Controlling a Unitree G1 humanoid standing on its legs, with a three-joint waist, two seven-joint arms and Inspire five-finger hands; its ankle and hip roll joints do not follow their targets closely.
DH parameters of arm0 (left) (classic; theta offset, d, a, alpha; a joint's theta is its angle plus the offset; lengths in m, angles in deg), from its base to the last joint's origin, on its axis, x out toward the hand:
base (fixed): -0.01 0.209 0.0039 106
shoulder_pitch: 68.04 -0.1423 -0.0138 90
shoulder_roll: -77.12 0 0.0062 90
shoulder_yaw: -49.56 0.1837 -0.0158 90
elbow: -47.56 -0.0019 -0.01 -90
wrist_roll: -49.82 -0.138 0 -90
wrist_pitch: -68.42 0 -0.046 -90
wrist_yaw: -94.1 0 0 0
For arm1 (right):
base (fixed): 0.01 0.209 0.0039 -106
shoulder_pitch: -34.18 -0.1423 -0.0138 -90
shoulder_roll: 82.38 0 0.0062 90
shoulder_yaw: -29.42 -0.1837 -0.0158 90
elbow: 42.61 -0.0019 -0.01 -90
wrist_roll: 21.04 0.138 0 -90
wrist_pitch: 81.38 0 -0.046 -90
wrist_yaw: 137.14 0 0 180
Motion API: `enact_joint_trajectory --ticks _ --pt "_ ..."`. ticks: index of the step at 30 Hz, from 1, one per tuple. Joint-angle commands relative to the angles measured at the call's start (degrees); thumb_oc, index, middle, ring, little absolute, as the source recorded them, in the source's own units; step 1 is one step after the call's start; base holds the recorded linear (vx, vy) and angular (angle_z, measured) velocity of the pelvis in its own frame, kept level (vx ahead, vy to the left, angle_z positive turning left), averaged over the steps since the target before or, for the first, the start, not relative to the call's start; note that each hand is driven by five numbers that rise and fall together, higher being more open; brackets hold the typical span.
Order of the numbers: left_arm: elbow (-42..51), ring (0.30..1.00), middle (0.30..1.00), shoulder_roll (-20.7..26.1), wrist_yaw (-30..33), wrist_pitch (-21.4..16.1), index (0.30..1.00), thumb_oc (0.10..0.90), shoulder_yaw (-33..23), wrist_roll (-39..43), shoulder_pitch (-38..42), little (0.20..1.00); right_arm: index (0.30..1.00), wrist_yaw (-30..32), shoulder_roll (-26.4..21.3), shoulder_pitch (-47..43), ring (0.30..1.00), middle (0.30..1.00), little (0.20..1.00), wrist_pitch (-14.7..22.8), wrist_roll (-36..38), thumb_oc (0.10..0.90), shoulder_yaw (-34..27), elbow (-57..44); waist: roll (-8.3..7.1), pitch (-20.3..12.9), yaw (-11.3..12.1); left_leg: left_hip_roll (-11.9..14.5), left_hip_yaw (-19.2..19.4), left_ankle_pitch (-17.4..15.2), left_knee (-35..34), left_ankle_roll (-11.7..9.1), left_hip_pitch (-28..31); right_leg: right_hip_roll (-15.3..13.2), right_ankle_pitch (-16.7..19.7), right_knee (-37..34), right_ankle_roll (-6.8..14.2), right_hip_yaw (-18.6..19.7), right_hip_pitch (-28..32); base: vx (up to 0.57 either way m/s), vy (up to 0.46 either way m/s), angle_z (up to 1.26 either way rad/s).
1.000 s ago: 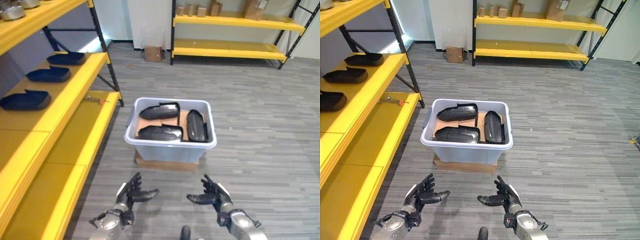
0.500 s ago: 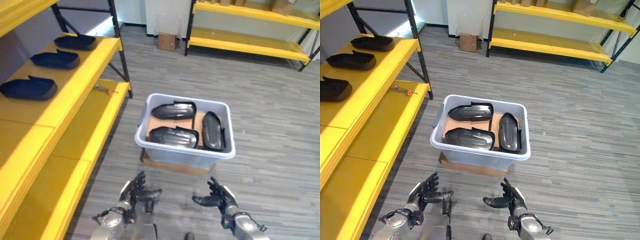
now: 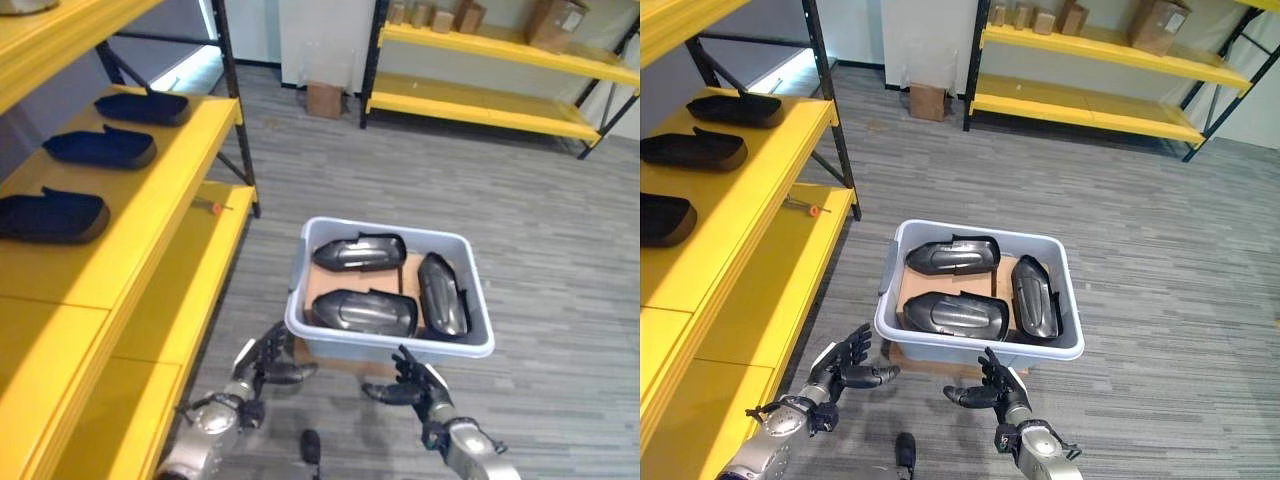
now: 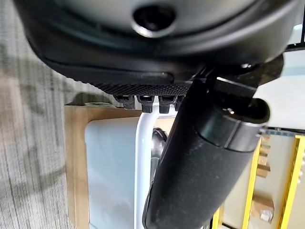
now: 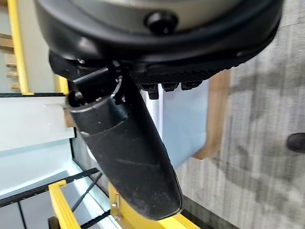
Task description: Move parts from the plastic box to the shelf.
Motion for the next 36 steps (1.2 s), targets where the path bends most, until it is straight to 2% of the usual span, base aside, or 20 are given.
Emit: enact_joint_trajectory --ticks 1,2,3,4,5,6,7,8,9,11,12,13,14,16,18,20,22,29,36 --pt "5.77 1.000 1.000 -0.01 0.04 -4.31 1.000 0.900 -0.03 -1.91 2.09 1.000 1.000 -1.02 -0.82 -1.84 1.000 1.000 1.000 3.47 0.70 0.900 -0.04 -3.89 2.67 -0.94 -0.47 3.19 -3.13 -4.97 4.49 -0.69 -1.32 4.83 8.95 -5.99 -1.77 -3.12 -3.19 0.10 0.091 -0.06" --pt "5.92 1.000 1.000 0.01 -0.05 -4.34 1.000 0.900 -0.11 -1.86 2.05 1.000 1.000 -0.98 -0.77 -1.64 1.000 1.000 1.000 3.42 0.78 0.900 -0.02 -4.24 2.81 -0.85 -0.60 3.10 -2.93 -5.11 4.19 -0.71 -0.79 4.17 8.22 -7.38 -1.97 -3.69 -3.58 0.11 0.046 -0.09" --pt "5.79 1.000 1.000 0.03 -0.26 -4.36 1.000 0.900 -0.25 -1.77 2.07 1.000 1.000 -1.03 -0.69 -1.38 1.000 1.000 1.000 3.43 0.98 0.900 -0.10 -4.48 2.99 -0.91 -0.42 3.38 -2.59 -5.33 4.00 -1.02 -0.45 2.21 7.49 -10.40 -2.09 -5.17 -3.57 0.07 0.004 -0.05" --pt "5.79 1.000 1.000 0.03 -0.26 -4.36 1.000 0.900 -0.23 -1.77 2.06 1.000 1.000 -1.03 -0.70 -1.36 1.000 1.000 1.000 3.42 0.98 0.900 -0.10 -4.49 3.02 -0.84 -0.52 3.40 -2.70 -5.35 3.98 -1.04 -0.33 2.22 7.46 -10.52 -2.10 -5.32 -3.34 0.07 -0.021 -0.08" --pt "5.73 1.000 1.000 0.01 -0.48 -4.36 1.000 0.900 -0.19 -1.76 2.00 1.000 1.000 -1.08 -0.80 -1.27 1.000 1.000 1.000 3.47 0.88 0.900 -0.19 -4.46 3.22 -0.77 -0.55 3.60 -2.82 -5.49 4.02 -1.26 -0.11 1.04 7.27 -12.44 -2.15 -5.98 -2.57 0.09 -0.122 -0.13" --pt "5.77 1.000 1.000 0.09 -0.80 -4.66 1.000 0.900 -0.06 -1.36 1.57 1.000 1.000 -1.00 -0.90 -1.21 1.000 1.000 1.000 3.56 0.89 0.900 -0.46 -4.48 3.32 -0.88 0.00 4.46 -2.56 -5.96 3.58 -2.34 0.07 -3.13 8.59 -21.30 -1.42 -7.63 -2.15 0.09 -0.119 -0.05" --pt "5.77 1.000 1.000 0.10 -0.81 -4.67 1.000 0.900 -0.05 -1.35 1.55 1.000 1.000 -1.00 -0.90 -1.18 1.000 1.000 1.000 3.56 0.89 0.900 -0.46 -4.49 3.41 -0.83 -0.04 4.54 -2.63 -6.02 3.56 -2.36 0.20 -3.01 8.75 -21.71 -1.40 -7.79 -1.79 0.11 -0.222 -0.18" --pt "5.98 1.000 1.000 -0.02 -0.82 -4.72 1.000 0.900 -0.47 -1.00 1.05 1.000 1.000 -0.81 -1.09 -1.43 1.000 1.000 1.000 3.30 0.46 0.900 -0.66 -4.57 3.02 -0.69 -0.16 4.76 -3.17 -6.38 3.15 -3.08 0.70 -5.49 13.11 -26.25 0.27 -6.64 -2.01 0.09 -0.183 -0.20" --pt "5.84 1.000 1.000 -0.10 -0.80 -4.77 1.000 0.900 -0.54 -0.94 0.98 1.000 1.000 -0.67 -1.11 -1.52 1.000 1.000 1.000 3.26 0.32 0.900 -0.67 -4.78 2.70 -0.61 -0.28 4.81 -3.37 -6.51 3.10 -3.43 0.86 -5.87 14.75 -28.15 0.93 -5.81 -1.87 0.12 -0.278 -0.13" --pt "5.30 1.000 1.000 -0.24 -0.58 -4.82 1.000 0.900 -0.76 -0.96 1.14 1.000 1.000 -0.67 -0.99 -1.63 1.000 1.000 1.000 3.24 0.37 0.900 -0.68 -5.22 1.67 -0.83 -0.69 5.21 -4.60 -6.82 3.28 -4.54 1.01 -5.40 16.98 -31.17 2.01 -2.77 -0.96 0.11 -0.271 0.15" --pt "5.19 1.000 1.000 -0.27 -0.68 -4.87 1.000 0.900 -0.93 -0.80 1.10 1.000 1.000 -0.86 -1.06 -1.54 1.000 1.000 1.000 3.15 0.32 0.900 -0.71 -5.34 1.20 -1.16 -0.49 5.79 -4.57 -7.04 3.27 -5.12 1.30 -5.34 16.82 -32.51 2.30 -3.31 0.03 0.19 -0.404 0.41" --pt "4.73 1.000 1.000 -0.56 -0.59 -4.86 1.000 0.900 -1.44 -0.44 0.65 1.000 1.000 -1.10 -0.85 -1.78 1.000 1.000 1.000 3.11 -0.09 0.900 -0.24 -5.01 0.44 -2.43 0.39 7.48 -4.10 -6.65 2.53 -6.53 1.98 -4.41 14.50 -35.00 2.74 -6.75 2.10 0.15 -0.307 0.41" --pt "4.74 1.000 1.000 -0.55 -0.58 -4.86 1.000 0.900 -1.44 -0.44 0.63 1.000 1.000 -1.10 -0.84 -1.77 1.000 1.000 1.000 3.12 -0.09 0.900 -0.22 -5.00 0.46 -2.42 0.32 7.51 -4.17 -6.61 2.44 -6.56 2.05 -4.36 14.51 -35.06 2.71 -6.86 2.20 0.18 -0.368 0.30" --pt "5.27 1.000 1.000 -0.78 -0.79 -4.92 1.000 0.900 -2.27 0.96 -0.82 1.000 1.000 -1.44 -1.90 -2.01 1.000 1.000 1.000 3.12 -0.58 0.900 0.24 -5.56 1.33 -4.06 0.51 11.15 -3.83 -4.05 -0.67 -8.77 3.03 -1.53 10.95 -37.04 1.87 -10.24 3.93 0.11 -0.309 -0.06" --pt "5.28 1.000 1.000 -0.79 -0.79 -4.91 1.000 0.900 -2.28 0.97 -0.85 1.000 1.000 -1.44 -1.92 -2.00 1.000 1.000 1.000 3.12 -0.58 0.900 0.25 -5.57 1.41 -4.05 0.45 11.24 -3.90 -3.95 -0.84 -8.84 3.13 -1.43 10.94 -37.09 1.82 -10.34 4.02 0.04 -0.133 -0.13" --pt "5.47 1.000 1.000 -1.14 -0.64 -4.86 1.000 0.900 -2.45 1.03 -0.96 1.000 1.000 -1.17 -2.67 -2.05 1.000 1.000 1.000 3.36 -0.34 0.900 0.17 -6.05 2.36 -4.50 0.36 13.83 -3.69 -1.69 -2.97 -10.44 3.29 0.94 7.96 -37.83 0.59 -11.29 4.47 0.05 -0.233 -0.03" --pt "5.37 1.000 1.000 -1.66 -0.39 -5.07 1.000 0.900 -2.56 1.23 -0.92 1.000 1.000 -1.02 -3.35 -2.36 1.000 1.000 1.000 3.92 -0.21 0.900 0.19 -6.46 2.91 -4.69 0.29 15.30 -3.71 -0.33 -4.18 -11.34 3.35 2.46 6.89 -38.36 -0.10 -12.16 4.64 0.04 -0.210 -0.03" --pt "5.58 1.000 1.000 -2.59 -0.06 -5.53 1.000 0.900 -3.75 1.85 -1.38 1.000 1.000 -0.30 -4.93 -3.44 1.000 1.000 1.000 4.97 -0.28 0.900 0.07 -7.85 4.42 -4.91 0.21 18.13 -3.22 1.89 -4.33 -13.28 2.65 5.27 5.37 -40.21 -1.58 -12.62 5.06 0.03 -0.126 -0.03" --pt "7.32 1.000 1.000 -2.36 -0.31 -5.94 1.000 0.900 -4.77 0.88 -2.14 1.000 1.000 0.45 -6.87 -3.86 1.000 1.000 1.000 6.22 -2.74 0.900 -1.23 -10.64 5.77 -4.37 -0.32 19.07 -2.68 3.22 -4.33 -14.15 2.40 6.00 4.86 -40.17 -2.18 -12.59 4.63 0.02 -0.041 -0.03"
